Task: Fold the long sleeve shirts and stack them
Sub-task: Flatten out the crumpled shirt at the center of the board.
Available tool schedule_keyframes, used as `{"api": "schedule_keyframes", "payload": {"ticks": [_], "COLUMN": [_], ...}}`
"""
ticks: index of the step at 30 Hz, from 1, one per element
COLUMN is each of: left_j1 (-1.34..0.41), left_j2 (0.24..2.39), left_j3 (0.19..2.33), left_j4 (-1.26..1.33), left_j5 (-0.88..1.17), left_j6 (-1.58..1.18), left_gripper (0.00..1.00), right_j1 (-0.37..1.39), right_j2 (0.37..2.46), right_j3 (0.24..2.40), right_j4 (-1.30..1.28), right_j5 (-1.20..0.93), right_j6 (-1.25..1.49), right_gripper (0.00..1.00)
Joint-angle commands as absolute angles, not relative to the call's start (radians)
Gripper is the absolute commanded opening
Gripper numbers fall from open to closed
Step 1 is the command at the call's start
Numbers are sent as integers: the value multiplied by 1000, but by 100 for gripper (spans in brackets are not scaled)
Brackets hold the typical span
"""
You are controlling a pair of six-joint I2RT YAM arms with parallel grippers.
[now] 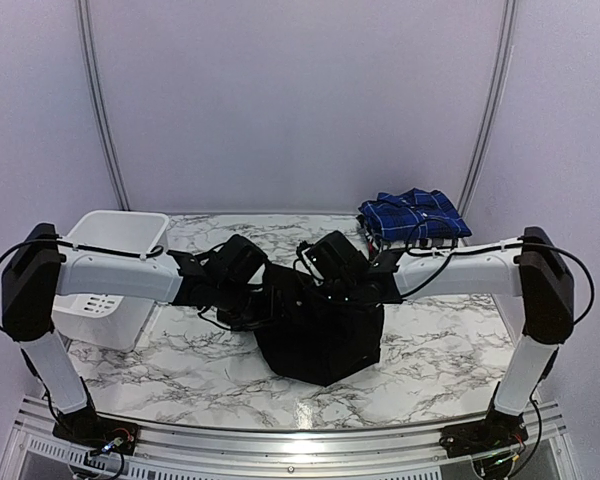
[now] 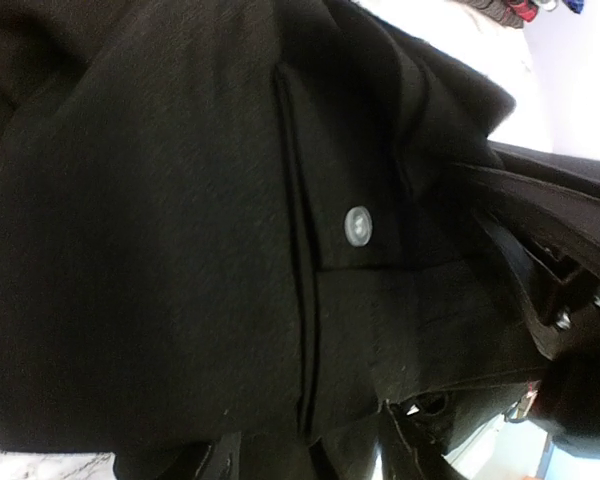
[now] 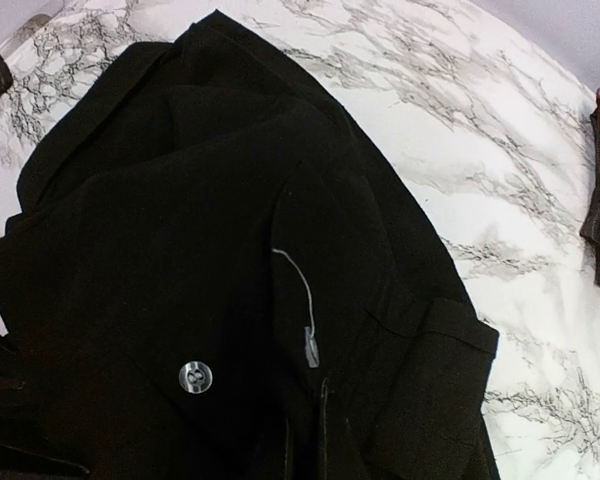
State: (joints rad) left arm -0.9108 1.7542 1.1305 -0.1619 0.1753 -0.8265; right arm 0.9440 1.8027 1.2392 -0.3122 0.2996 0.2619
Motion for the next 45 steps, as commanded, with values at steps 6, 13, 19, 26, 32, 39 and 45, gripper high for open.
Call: {"api": "schedule_keyframes", "payload": {"ticks": [6, 13, 19, 26, 32, 39, 45], "left_j1": [-916, -918, -922, -947, -962, -965, -965], "left_j2": [1748, 1651, 1577, 1649, 1753, 1812, 1809], "left_j3": [1158, 1059, 1026, 1041, 1047, 1073, 1085], "left_j4": [-116, -127, -127, 49, 161, 195, 193], "left_j5": [206, 241, 272, 184, 81, 18, 11], "left_j6": [-870, -893, -932, -1173, -1314, -1361, -1358], "left_gripper": [44, 51, 58, 57, 54, 49, 31], "right_j1": [939, 936, 935, 917, 889, 872, 864], "right_j2": [1697, 1666, 1647, 1611, 1558, 1520, 1508], "right_j3": [1217, 1209, 1209, 1187, 1152, 1127, 1109], "right_j4": [-295, -289, -282, -267, -252, -249, -237], "right_j5": [323, 312, 306, 293, 255, 232, 234], "right_j6": [290, 286, 274, 258, 253, 242, 246], "right_gripper": [0, 0, 0, 0, 0, 0, 0]}}
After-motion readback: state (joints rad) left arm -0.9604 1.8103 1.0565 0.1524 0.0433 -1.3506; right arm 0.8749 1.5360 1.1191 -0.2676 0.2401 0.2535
